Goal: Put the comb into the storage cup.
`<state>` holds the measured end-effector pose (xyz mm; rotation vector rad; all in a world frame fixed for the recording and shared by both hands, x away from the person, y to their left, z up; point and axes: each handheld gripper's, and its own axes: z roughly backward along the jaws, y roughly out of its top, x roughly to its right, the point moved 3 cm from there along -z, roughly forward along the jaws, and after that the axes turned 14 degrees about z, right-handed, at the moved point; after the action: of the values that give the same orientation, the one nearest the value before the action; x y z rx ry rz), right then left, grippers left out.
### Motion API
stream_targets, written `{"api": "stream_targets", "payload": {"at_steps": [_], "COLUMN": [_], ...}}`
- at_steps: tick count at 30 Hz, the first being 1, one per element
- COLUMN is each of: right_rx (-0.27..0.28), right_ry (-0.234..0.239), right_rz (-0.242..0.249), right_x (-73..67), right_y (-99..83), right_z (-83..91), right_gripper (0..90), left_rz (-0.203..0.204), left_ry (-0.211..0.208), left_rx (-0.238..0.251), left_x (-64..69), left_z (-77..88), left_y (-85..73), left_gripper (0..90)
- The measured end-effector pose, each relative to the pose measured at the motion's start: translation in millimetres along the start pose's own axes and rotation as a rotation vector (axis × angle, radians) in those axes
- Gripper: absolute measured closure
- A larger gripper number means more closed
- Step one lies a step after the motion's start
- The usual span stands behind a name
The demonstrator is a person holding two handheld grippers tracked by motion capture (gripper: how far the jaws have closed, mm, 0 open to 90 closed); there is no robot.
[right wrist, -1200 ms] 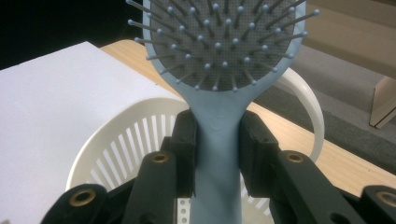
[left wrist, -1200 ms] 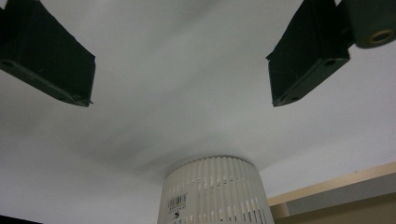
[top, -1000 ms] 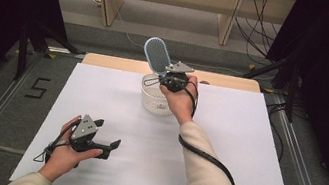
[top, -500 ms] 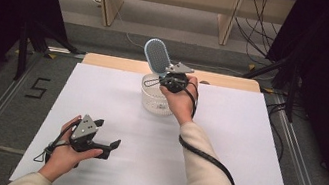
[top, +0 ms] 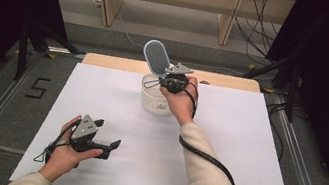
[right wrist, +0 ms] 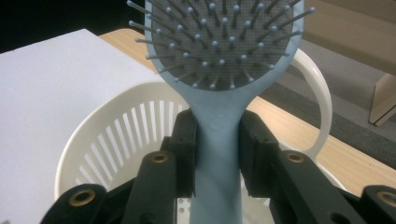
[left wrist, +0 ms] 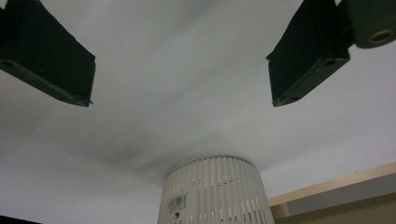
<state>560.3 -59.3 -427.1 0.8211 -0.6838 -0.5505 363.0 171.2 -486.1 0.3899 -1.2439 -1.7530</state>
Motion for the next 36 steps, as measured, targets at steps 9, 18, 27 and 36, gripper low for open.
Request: {"api": "stream_targets", "payload": {"at_steps": [9, 18, 27, 36], "right_rx": [-0.018, -0.045, -0.055, -0.016], "right_ry": [0.013, 0.025, 0.043, 0.074], "right_rz": [0.024, 0.032, 0.025, -0.031], "right_x": [-2.4, -4.2, -4.7, -3.3], "right_y": [-2.3, -5.2, -14.7, -15.3], "right_z": [-1.8, -3.5, 7.9, 15.6], "right_gripper": [70.1, 68.2, 58.5, 43.2], "left_rz": [0.0, 0.0, 0.002, 0.0], "left_ry": [-0.001, -0.001, -0.001, 0.001], "left_rx": [-0.001, -0.002, -0.001, -0.002], "left_x": [0.1, 0.2, 1.4, 1.1], "left_z": [0.1, 0.0, -0.6, -0.4], "left_y": [-0.1, -0.4, -0.6, -0.6], "left_gripper": [6.9, 6.9, 6.9, 7.0]}}
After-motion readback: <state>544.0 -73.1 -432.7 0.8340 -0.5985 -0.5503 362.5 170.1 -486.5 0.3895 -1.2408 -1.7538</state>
